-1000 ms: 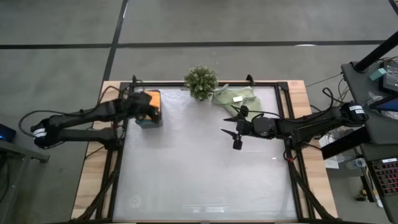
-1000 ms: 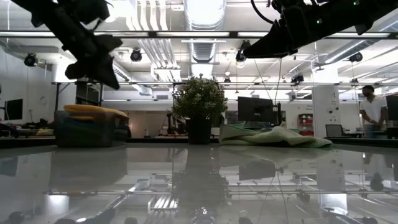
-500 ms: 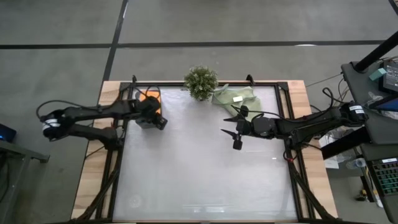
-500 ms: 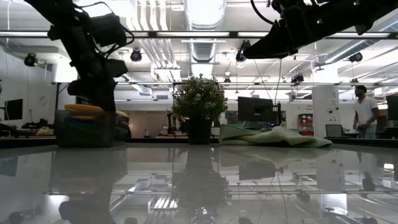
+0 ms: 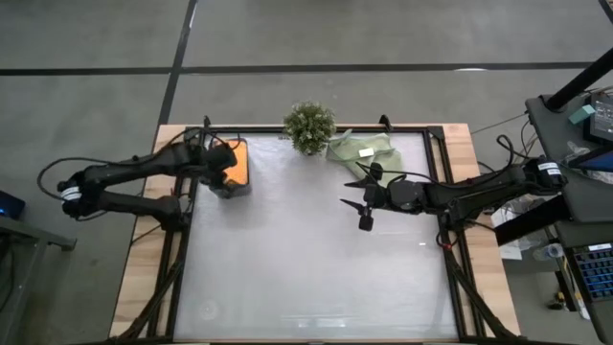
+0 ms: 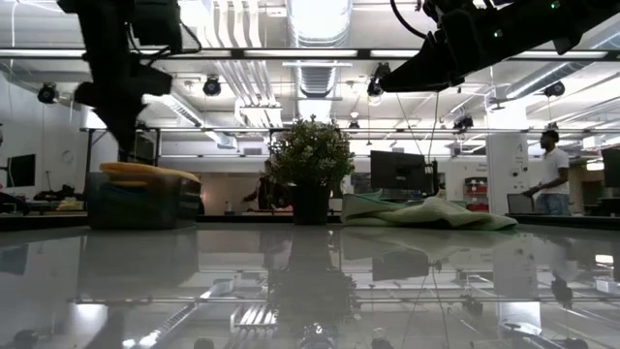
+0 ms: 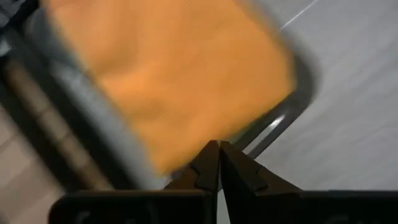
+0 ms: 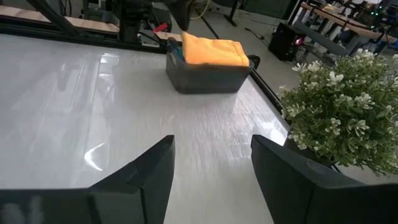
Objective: Fold microfiber towels
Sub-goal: Put the orange microfiber cloth into the black bin, then fold the green microfiber cloth
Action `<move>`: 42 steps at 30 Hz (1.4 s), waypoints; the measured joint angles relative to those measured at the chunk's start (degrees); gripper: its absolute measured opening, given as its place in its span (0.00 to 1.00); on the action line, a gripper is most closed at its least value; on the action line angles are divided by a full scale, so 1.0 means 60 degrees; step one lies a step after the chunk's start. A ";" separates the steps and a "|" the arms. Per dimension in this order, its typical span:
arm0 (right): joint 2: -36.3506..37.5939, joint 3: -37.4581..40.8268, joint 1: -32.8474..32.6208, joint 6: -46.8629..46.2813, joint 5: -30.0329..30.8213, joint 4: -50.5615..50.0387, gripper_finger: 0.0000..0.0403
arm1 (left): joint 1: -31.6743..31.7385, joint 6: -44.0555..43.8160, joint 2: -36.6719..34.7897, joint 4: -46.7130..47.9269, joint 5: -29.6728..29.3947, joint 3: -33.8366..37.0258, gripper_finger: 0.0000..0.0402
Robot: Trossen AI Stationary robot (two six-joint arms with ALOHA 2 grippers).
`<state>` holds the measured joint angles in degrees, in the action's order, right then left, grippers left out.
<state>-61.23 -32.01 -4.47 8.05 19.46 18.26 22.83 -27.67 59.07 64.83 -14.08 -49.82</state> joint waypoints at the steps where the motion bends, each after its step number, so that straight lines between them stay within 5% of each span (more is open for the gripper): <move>1: 0.0000 0.0000 0.0000 0.0000 0.0000 0.0000 0.50 | 0.0007 0.0001 -0.0004 0.0361 -0.0093 -0.0001 0.00; 13: 0.0000 0.0000 0.0000 -0.0120 -0.0025 0.0004 0.50 | 0.0007 -0.0083 0.0668 -0.0466 -0.0319 0.1383 0.00; 24: -0.0001 -0.0099 0.0252 -0.1740 0.0635 -0.0280 0.50 | -0.0181 0.0186 0.0392 -0.0442 0.0062 -0.0285 0.00; 34: -0.0419 -0.2024 0.2530 -0.5222 -0.0220 -0.5617 0.50 | -0.1889 0.3274 -0.0623 -0.7592 0.0049 0.0609 0.00; 42: -0.2270 -0.2658 0.4279 -0.5668 -0.1275 -0.6358 0.50 | -0.2724 0.4498 -0.0442 -1.1639 0.0056 0.1749 0.00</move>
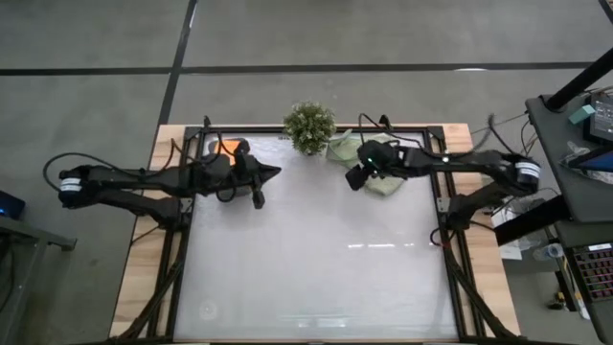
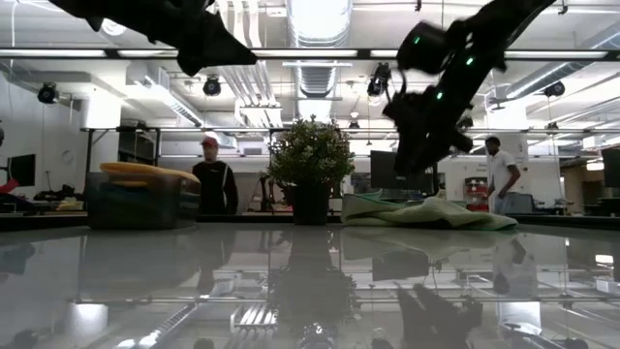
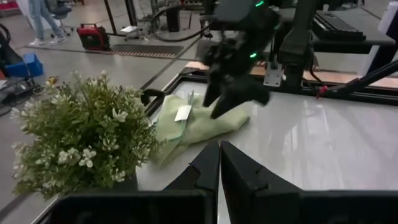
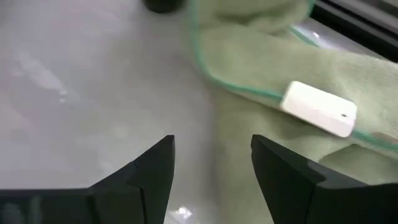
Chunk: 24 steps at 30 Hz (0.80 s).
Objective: Fold microfiber towels
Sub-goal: Fold the green microfiber cloth
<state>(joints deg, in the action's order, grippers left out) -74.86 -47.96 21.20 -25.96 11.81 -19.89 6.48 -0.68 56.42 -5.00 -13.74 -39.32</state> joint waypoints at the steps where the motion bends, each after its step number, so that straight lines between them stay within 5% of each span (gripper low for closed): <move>1: -0.0271 -0.0085 0.0171 0.0023 0.0007 0.0004 0.50 | -0.0015 -0.0006 0.0023 -0.0083 -0.0004 0.0060 0.00; 5: -0.1215 -0.0563 0.0615 0.1595 0.0064 0.0088 0.50 | -0.0030 -0.0009 0.0052 -0.0166 -0.0004 0.0133 0.00; 12: -0.2508 -0.1125 0.0746 0.6824 0.0022 0.0427 0.50 | -0.0030 -0.0013 -0.0018 -0.0170 -0.0004 0.0282 0.00; 20: -0.3542 -0.1784 0.1317 0.7784 -0.0346 0.0942 0.49 | -0.0026 -0.0013 -0.0018 -0.0167 -0.0004 0.0366 0.00; 24: -0.3979 -0.2011 0.1426 0.7877 -0.0975 0.1025 0.41 | -0.0026 -0.0005 -0.0018 -0.0164 -0.0004 0.0366 0.00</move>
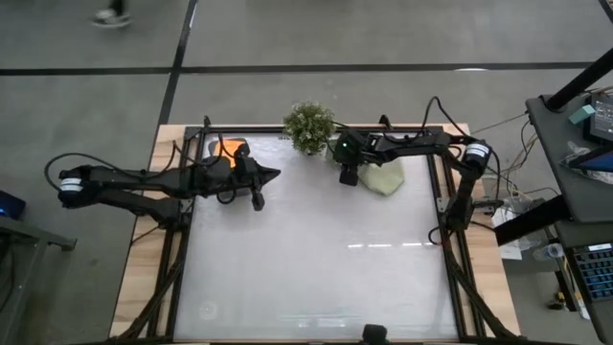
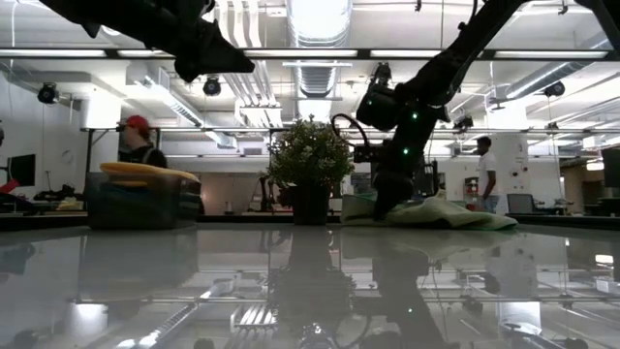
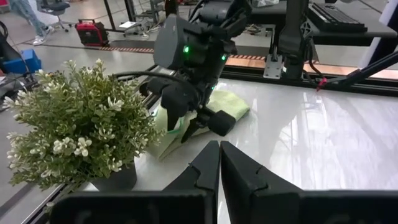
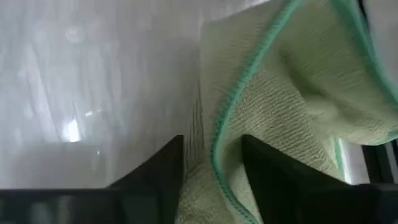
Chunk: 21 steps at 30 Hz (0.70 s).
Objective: Fold microfiber towels
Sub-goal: Fold the green microfiber cloth
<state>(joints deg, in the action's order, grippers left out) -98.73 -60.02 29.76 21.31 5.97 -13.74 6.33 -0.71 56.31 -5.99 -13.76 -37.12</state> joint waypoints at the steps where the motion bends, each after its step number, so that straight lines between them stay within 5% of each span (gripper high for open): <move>1: -0.0064 -0.0018 0.0000 0.0074 0.0002 -0.0031 0.37 | 0.0000 0.0001 0.0000 -0.0010 0.0000 0.0000 0.00; 9: 0.0177 -0.0279 -0.0119 0.0074 -0.0305 -0.0796 0.04 | 0.0006 -0.0004 0.0000 -0.0023 0.0000 0.0002 0.00; 21: 0.2295 -0.0249 -0.2370 -0.0807 -0.0339 -0.2585 0.02 | 0.0007 -0.0059 0.0001 -0.0457 0.0021 0.0004 0.00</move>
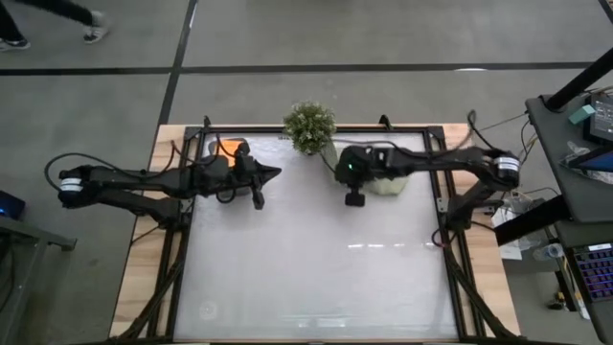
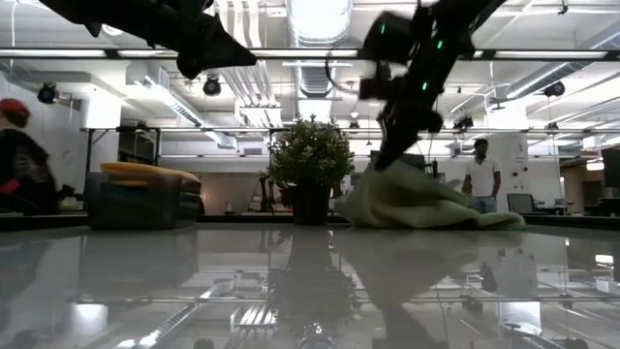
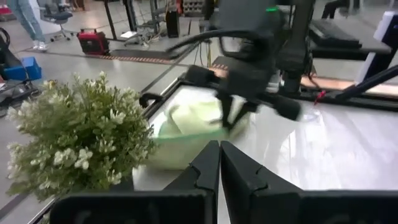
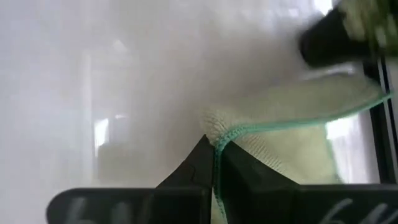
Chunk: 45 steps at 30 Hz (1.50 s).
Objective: Fold microfiber towels
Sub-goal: Fold the green microfiber cloth
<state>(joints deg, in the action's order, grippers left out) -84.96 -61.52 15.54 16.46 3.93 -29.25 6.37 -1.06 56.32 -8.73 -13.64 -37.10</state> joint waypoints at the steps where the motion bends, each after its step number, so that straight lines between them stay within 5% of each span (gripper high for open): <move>1: 0.0194 0.0000 -0.0316 0.0000 -0.0004 -0.0016 0.02 | 0.0000 0.0000 0.0003 -0.0091 0.0094 0.0000 0.00; 7: 0.1048 0.0004 -0.2193 -0.0333 -0.0040 -0.0005 0.02 | -0.0215 -0.0040 0.0395 -0.1230 0.1693 0.0255 0.01; 13: 0.1078 0.0004 -0.3464 -0.1201 -0.0005 0.0480 0.02 | -0.0851 -0.0112 0.1770 -0.2726 0.1974 0.0466 0.14; 21: 0.0657 0.0005 -0.3996 -0.2015 0.0100 0.0952 0.02 | -0.1607 -0.0721 0.3651 -0.2695 0.2028 0.0518 0.39; 28: 0.0571 0.0011 -0.4005 -0.1909 0.0112 0.1225 0.02 | -0.1690 -0.0840 0.5606 -0.3266 0.2001 0.0617 0.44; 34: 0.0575 0.0011 -0.4008 -0.1897 0.0112 0.1237 0.02 | -0.1650 -0.0970 0.6722 -0.3565 0.1658 0.0412 0.41; 41: 0.0582 0.0011 -0.4008 -0.2106 0.0113 0.1283 0.02 | -0.1643 -0.1098 0.6508 -0.2680 0.1250 0.0448 0.04; 45: 0.0471 0.0015 -0.4005 -0.2558 0.0108 0.1515 0.02 | -0.1782 -0.1586 0.5494 -0.1092 0.1729 0.0419 0.01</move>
<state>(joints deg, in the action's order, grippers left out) -82.14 -61.43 -8.49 1.11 4.58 -20.16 -4.32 -10.58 89.28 -15.28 -3.26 -34.59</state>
